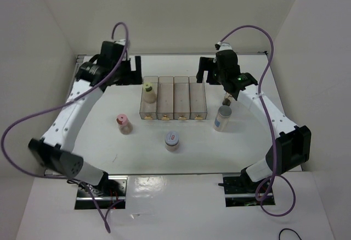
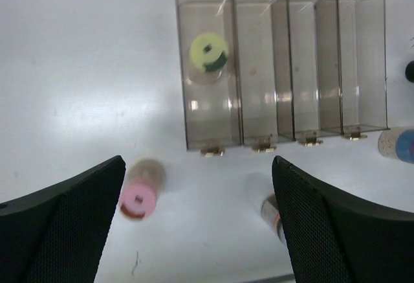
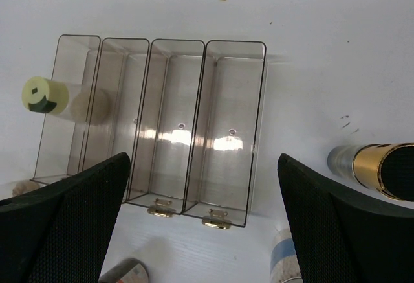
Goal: Organize the condiment bottles
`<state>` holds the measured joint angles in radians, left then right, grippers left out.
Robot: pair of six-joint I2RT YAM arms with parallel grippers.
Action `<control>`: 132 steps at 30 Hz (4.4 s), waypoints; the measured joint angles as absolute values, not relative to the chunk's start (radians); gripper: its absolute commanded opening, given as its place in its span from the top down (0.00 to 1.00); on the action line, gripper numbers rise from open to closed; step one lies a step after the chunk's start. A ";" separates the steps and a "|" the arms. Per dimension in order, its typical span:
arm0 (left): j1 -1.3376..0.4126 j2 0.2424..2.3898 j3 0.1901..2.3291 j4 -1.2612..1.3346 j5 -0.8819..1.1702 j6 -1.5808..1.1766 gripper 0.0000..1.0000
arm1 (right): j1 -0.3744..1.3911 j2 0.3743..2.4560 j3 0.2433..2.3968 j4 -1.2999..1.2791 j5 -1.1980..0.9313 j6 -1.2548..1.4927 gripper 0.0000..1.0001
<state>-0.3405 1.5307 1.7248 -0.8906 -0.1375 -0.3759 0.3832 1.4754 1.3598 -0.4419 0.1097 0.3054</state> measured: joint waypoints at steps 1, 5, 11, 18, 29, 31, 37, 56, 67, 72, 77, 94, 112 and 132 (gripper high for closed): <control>-0.328 1.470 1.677 -0.902 -0.141 -0.396 0.00 | 0.382 1.475 1.360 -0.442 0.107 0.305 0.01; -0.253 1.322 1.441 -0.956 -0.164 -0.477 0.00 | 0.379 1.477 1.359 -0.441 0.095 0.305 0.01; -0.232 1.349 1.187 -0.965 -0.151 -0.542 0.00 | 0.379 1.480 1.359 -0.441 0.070 0.305 0.01; -0.232 1.378 1.132 -0.886 -0.151 -0.581 0.00 | 0.379 1.480 1.336 -0.434 0.064 0.307 0.01; -0.232 1.472 1.106 -0.803 -0.190 -0.582 0.11 | 0.372 1.476 1.316 -0.434 0.077 0.318 0.01; -0.232 1.475 1.106 -0.801 -0.196 -0.580 0.15 | 0.370 1.476 1.315 -0.433 0.080 0.318 0.01; -0.232 1.475 1.106 -0.794 -0.204 -0.578 0.36 | 0.369 1.476 1.314 -0.431 0.084 0.324 0.01; -0.232 1.457 1.462 -0.970 -0.201 -0.475 0.67 | 0.369 1.476 1.314 -0.429 0.120 0.325 0.01; -0.276 1.580 1.618 -0.938 -0.082 -0.418 0.66 | 0.368 1.475 1.314 -0.427 0.136 0.337 0.01; -0.292 1.640 1.618 -0.910 -0.032 -0.415 0.64 | 0.369 1.460 1.302 -0.419 0.131 0.345 0.01; -0.302 1.652 1.629 -0.896 -0.007 -0.410 0.63 | 0.368 1.440 1.289 -0.415 0.127 0.351 0.01; -0.332 1.732 1.604 -0.821 -0.007 -0.392 0.63 | 0.360 1.439 1.288 -0.410 0.088 0.346 0.01; -0.371 1.839 1.597 -0.783 -0.076 -0.365 0.47 | 0.360 1.429 1.275 -0.403 -0.024 0.275 0.01; -0.443 1.855 1.646 -0.839 -0.149 -0.371 0.01 | 0.360 1.430 1.275 -0.403 -0.021 0.267 0.01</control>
